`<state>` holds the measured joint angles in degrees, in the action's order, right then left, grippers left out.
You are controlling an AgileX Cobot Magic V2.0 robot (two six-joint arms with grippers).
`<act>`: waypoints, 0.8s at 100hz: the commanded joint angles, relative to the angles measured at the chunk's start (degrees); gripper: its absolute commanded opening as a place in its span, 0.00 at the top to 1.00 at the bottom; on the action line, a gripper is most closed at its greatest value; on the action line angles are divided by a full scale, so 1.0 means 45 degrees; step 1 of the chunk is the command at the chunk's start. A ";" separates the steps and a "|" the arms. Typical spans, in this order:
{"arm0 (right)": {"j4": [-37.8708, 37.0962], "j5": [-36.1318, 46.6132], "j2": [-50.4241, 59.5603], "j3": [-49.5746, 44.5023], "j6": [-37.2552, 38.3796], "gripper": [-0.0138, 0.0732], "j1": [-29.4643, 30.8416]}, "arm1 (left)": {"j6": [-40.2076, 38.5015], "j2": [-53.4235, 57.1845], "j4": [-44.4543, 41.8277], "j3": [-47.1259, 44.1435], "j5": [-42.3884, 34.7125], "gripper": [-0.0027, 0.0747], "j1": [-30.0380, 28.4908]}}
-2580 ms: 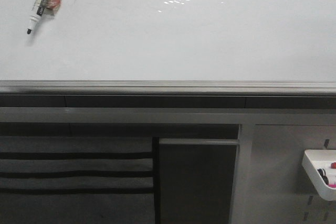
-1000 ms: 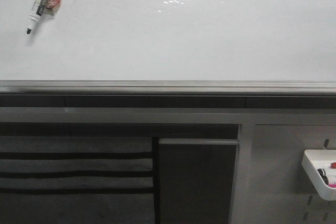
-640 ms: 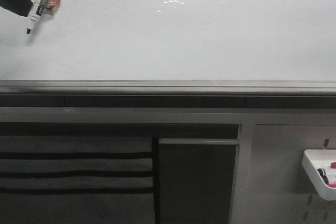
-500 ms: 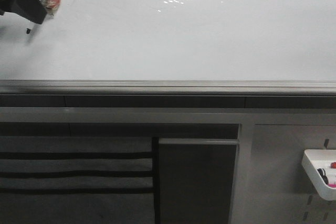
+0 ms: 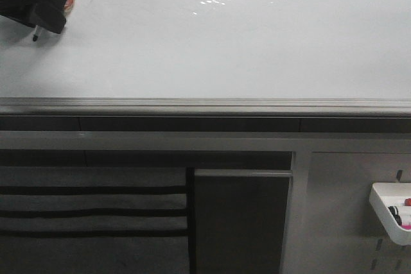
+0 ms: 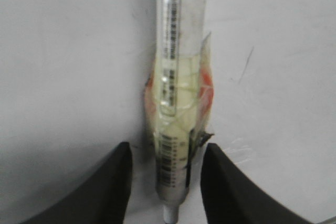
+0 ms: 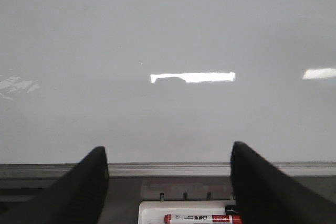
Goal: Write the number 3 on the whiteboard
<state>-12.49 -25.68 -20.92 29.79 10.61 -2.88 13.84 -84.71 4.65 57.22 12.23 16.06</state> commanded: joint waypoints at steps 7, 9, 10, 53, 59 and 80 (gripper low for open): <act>-0.0118 0.0739 -0.0217 0.0470 -0.0038 0.33 0.0077 | -0.0006 0.0358 0.0031 0.0410 -0.0754 0.81 0.0113; -0.0118 0.0686 -0.0217 0.0470 -0.0038 0.33 0.0077 | -0.0006 0.0387 0.0031 0.0410 -0.0707 0.83 0.0113; -0.0118 0.0684 -0.0217 0.0470 -0.0038 0.33 0.0077 | -0.0006 0.0416 0.0031 0.0410 -0.0672 0.83 0.0113; 0.6293 -0.4451 -0.2447 0.3617 -0.5686 0.33 0.0026 | 0.2325 0.2889 0.0076 0.0410 0.5153 0.99 0.1216; 0.7905 -0.5041 -0.3052 0.3938 -0.7462 0.33 0.0026 | 0.3122 0.3169 0.0358 0.0410 0.6302 0.99 0.1627; 1.3121 -0.8332 -0.5198 0.4882 -1.3588 0.33 0.0026 | 0.6539 0.3553 0.3143 0.0410 0.9335 0.99 0.3416</act>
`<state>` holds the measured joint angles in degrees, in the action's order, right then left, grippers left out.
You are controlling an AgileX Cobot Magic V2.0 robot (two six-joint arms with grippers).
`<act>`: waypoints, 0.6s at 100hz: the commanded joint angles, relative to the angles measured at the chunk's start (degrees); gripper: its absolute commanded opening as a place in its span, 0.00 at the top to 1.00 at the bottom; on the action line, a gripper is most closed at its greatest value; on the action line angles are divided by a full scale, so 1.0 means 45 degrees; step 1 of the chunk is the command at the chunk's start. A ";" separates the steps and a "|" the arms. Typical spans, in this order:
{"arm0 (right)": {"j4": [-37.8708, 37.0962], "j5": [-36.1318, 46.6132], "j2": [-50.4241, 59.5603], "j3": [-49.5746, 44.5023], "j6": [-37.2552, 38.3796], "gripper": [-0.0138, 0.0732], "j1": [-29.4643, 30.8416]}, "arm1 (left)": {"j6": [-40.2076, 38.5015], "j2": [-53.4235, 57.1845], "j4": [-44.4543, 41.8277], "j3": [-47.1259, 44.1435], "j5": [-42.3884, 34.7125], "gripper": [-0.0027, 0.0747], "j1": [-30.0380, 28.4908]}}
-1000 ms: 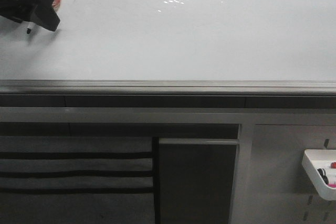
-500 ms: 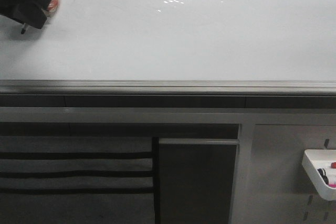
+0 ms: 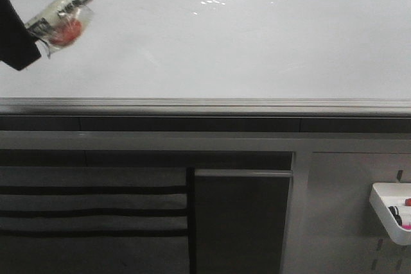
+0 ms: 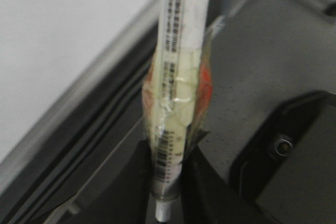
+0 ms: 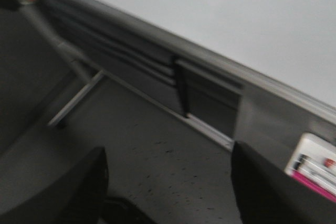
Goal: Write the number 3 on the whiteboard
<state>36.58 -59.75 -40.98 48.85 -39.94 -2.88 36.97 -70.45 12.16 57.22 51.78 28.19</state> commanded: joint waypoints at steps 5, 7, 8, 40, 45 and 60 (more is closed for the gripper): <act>0.2934 -0.1334 -0.1206 0.0800 -0.3258 0.33 0.0026 | 0.1945 0.0385 0.1989 0.0410 0.0742 0.99 0.1186; 0.3130 -0.1523 -0.1389 0.0823 -0.3534 0.33 -0.0003 | 0.2130 0.0385 0.2135 0.0410 0.0765 0.99 0.1392; 0.3216 -0.1636 -0.1449 0.0861 -0.3626 0.33 -0.0035 | 0.2218 0.0385 0.2182 0.0410 0.0764 0.99 0.1463; 0.2094 -0.1202 -0.3425 0.2012 -0.4475 0.33 -0.3248 | 0.2556 0.0209 0.2360 0.1009 0.0738 0.99 0.3829; 0.1845 -0.0901 -0.3726 0.2249 -0.4475 0.33 -0.3909 | 0.2556 0.0203 0.2360 0.1139 0.0761 0.99 0.3945; 0.1164 -0.0025 -0.4779 0.2952 -0.4475 0.33 -0.5865 | 0.2556 0.0153 0.2360 0.1399 0.0833 0.99 0.4019</act>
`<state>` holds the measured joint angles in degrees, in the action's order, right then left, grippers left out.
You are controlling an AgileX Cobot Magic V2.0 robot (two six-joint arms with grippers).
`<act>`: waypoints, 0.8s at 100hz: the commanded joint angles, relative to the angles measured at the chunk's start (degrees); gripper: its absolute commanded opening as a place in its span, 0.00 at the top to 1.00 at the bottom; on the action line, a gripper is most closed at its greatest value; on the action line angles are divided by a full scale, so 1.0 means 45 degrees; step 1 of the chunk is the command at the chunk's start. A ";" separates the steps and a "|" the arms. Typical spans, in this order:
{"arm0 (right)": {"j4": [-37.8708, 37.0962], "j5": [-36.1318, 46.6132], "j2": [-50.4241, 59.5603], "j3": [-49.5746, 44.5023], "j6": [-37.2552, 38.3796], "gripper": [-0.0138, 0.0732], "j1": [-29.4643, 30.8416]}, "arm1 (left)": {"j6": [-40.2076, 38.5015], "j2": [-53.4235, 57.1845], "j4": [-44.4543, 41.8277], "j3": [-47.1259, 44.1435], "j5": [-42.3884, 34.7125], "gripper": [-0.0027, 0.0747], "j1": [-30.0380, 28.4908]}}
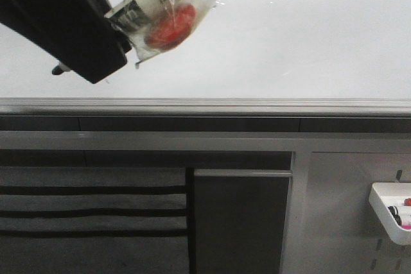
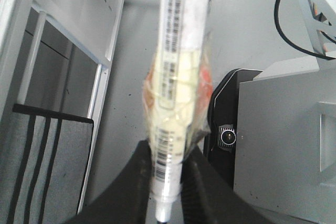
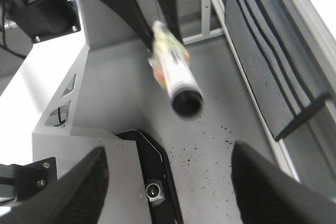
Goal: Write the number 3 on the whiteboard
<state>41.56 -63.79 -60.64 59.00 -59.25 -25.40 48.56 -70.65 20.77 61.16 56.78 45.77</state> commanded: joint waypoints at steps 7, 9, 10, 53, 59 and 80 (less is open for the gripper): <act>-0.0360 0.1331 -0.0939 0.1011 -0.0184 0.33 -0.1660 | -0.0020 0.0169 0.0445 0.0593 -0.0207 0.99 0.0113; -0.0434 0.1422 -0.1046 0.1109 -0.0184 0.33 -0.1860 | -0.0020 0.0169 0.0445 0.0587 -0.0182 0.99 0.0113; -0.0434 0.1451 -0.1153 0.1140 -0.0184 0.33 -0.1922 | -0.0020 0.0141 0.0445 0.0587 -0.0180 0.99 0.0113; -0.0434 0.1561 -0.2911 0.2393 -0.0161 0.43 -0.2683 | -0.0020 0.0140 0.0445 0.0599 -0.0057 0.99 0.0113; -0.0462 0.1513 -0.2911 0.2393 -0.0161 0.45 -0.2683 | -0.0020 0.0140 0.0422 0.0599 -0.0057 0.99 0.0113; -0.0760 0.1434 -0.2911 0.2393 -0.0161 0.61 -0.2683 | -0.0020 0.0140 0.0422 0.0599 -0.0057 0.99 0.0113</act>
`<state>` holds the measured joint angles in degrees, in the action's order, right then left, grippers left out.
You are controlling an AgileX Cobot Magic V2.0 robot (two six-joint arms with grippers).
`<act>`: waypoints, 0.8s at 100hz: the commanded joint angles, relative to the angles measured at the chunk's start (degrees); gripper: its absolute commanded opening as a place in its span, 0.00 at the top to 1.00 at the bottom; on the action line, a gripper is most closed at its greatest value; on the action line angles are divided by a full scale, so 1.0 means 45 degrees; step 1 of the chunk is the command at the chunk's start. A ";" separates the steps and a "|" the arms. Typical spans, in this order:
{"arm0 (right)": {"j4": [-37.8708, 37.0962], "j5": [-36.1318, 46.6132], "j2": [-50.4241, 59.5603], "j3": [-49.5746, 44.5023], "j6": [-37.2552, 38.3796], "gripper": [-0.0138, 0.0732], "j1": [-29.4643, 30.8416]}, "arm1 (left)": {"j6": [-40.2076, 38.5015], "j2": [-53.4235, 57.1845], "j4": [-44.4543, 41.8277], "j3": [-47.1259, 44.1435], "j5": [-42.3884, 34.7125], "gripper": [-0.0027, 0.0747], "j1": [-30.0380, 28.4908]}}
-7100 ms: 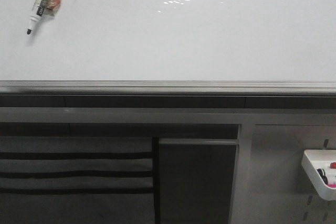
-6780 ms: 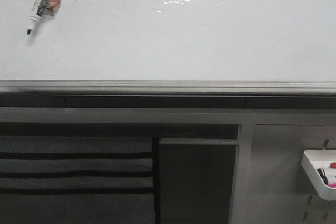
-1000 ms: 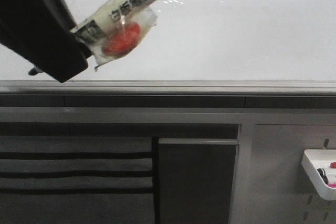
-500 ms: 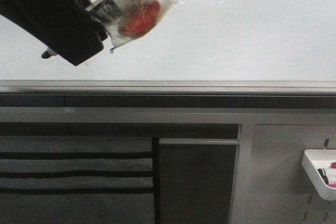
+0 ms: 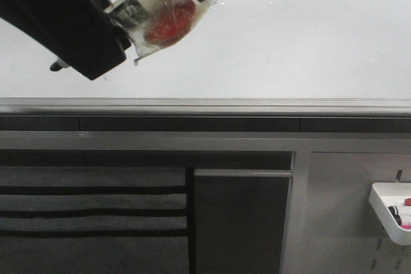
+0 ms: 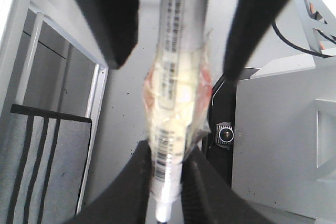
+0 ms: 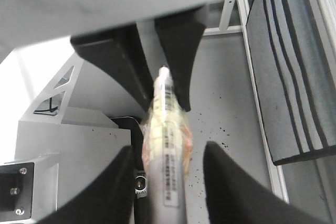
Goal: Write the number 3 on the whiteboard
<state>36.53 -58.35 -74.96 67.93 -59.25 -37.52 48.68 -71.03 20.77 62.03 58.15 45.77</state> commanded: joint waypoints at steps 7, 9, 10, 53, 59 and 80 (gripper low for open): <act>0.0294 0.0122 0.0270 0.0407 -0.0161 0.66 0.0010 | -0.0047 0.0224 0.0422 0.0406 -0.0360 0.99 0.0113; 0.0294 0.0122 0.0270 0.0407 -0.0161 0.67 0.0010 | -0.0047 0.0224 0.0422 0.0406 -0.0360 0.99 0.0113; 0.0294 0.0122 0.0270 0.0407 -0.0161 0.68 0.0010 | -0.0047 0.0224 0.0422 0.0406 -0.0360 0.99 0.0113; 0.0022 -0.0277 0.0270 0.0407 -0.0161 0.85 0.0010 | -0.0047 0.0224 0.0405 0.0406 -0.0384 0.97 0.0113; 0.0022 -0.0277 0.0270 0.0407 -0.0161 0.85 0.0010 | -0.0047 0.0224 0.0405 0.0406 -0.0407 0.91 0.0113; 0.0022 -0.0227 0.0270 0.0407 -0.0161 0.85 0.0010 | -0.0047 0.0224 0.0405 0.0427 -0.0859 0.52 0.0113</act>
<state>35.24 -60.15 -74.96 68.01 -59.25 -37.52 48.68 -71.03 20.77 62.03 57.46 45.85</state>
